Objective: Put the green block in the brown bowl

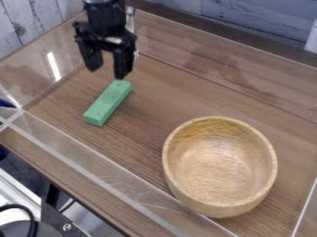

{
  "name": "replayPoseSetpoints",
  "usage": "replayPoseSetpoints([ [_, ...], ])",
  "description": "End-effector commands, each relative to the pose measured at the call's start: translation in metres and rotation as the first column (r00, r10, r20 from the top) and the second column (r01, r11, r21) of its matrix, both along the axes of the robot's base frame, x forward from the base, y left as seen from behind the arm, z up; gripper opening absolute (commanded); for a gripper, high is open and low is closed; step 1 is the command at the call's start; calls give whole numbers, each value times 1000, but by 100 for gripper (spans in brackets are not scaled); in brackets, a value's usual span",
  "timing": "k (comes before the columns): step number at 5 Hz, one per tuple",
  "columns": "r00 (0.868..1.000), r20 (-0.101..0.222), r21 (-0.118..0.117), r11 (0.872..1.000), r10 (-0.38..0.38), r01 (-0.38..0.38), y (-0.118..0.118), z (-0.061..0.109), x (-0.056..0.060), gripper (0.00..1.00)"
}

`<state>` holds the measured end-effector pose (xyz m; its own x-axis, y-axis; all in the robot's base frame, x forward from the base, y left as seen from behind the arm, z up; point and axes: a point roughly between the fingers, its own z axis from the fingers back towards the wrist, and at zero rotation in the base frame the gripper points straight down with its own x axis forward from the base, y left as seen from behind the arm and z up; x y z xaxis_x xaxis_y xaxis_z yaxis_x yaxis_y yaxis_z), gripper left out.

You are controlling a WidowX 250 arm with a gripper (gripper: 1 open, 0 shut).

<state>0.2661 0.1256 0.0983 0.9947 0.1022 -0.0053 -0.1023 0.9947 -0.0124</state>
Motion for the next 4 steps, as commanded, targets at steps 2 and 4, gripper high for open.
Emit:
replayPoseSetpoints([
  [2,996,85,28,999,-40,38,-19,36,2,100],
  [4,997,53,33,998,-55,54,-19,20,-3,100],
])
